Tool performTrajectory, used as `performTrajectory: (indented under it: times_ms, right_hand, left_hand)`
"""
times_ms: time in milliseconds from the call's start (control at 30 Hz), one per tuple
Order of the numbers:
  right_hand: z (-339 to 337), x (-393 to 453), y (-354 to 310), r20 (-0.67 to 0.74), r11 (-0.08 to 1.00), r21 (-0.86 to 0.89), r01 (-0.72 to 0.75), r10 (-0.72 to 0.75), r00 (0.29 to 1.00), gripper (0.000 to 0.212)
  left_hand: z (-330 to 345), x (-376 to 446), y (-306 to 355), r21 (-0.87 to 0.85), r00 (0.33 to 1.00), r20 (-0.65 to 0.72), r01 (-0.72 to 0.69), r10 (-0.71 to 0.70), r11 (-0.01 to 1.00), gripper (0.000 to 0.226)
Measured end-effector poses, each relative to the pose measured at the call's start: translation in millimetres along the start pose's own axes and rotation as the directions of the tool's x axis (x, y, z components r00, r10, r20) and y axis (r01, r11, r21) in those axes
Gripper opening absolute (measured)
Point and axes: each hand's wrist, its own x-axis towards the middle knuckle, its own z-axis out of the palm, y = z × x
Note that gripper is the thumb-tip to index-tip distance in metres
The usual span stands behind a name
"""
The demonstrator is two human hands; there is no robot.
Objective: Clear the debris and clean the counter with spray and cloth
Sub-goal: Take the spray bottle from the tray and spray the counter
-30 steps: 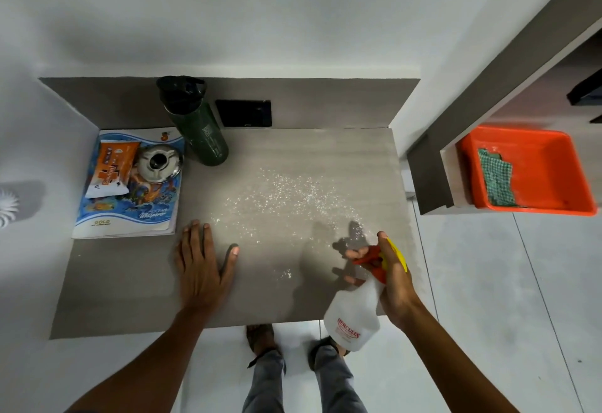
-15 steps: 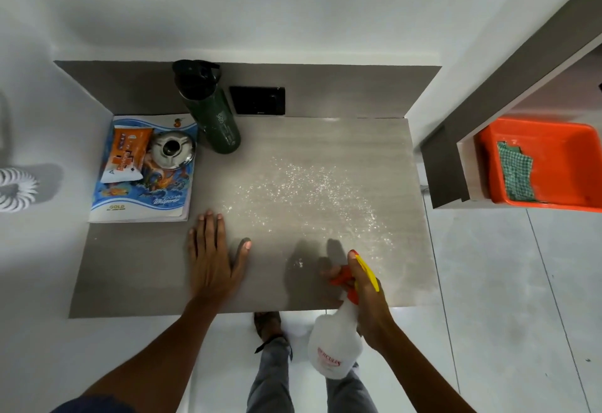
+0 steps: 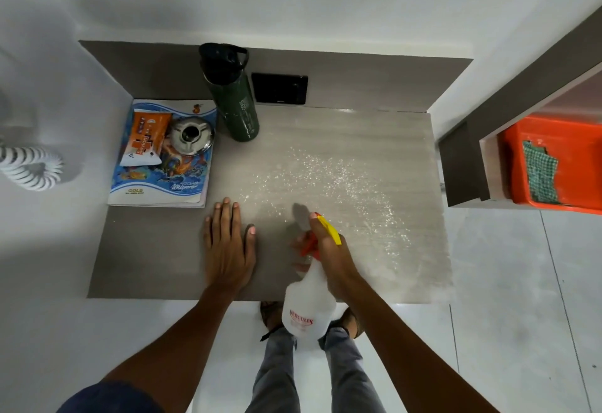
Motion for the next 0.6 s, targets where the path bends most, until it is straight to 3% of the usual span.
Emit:
performTrajectory:
  times_ms: [67, 200, 433, 600]
  right_hand:
    - [4.1, 4.1, -6.0, -0.008, 1.000, 0.012, 0.013, -0.012, 1.000, 0.049]
    - [-5.0, 9.4, -13.6, -0.176, 0.997, 0.019, 0.078, -0.074, 0.982, 0.040]
    - [-75.6, 2.7, -18.6, -0.250, 0.986, 0.166, 0.032, 0.010, 0.968, 0.048]
    - [-125.6, -11.5, -4.3, -0.369, 0.999, 0.034, 0.008, 0.005, 0.929, 0.062]
  left_hand:
    - [0.3, -0.2, -0.4, -0.006, 1.000, 0.012, 0.004, -0.004, 1.000, 0.072]
    - [0.0, -0.3, -0.8, -0.010, 1.000, 0.007, 0.000, 0.000, 1.000, 0.073]
    - [-3.7, -2.1, 1.4, 0.030, 1.000, -0.001, -0.001, 0.001, 1.000, 0.074]
    - [-3.8, -0.9, 2.8, 0.048, 1.000, -0.005, -0.007, 0.007, 0.999, 0.075]
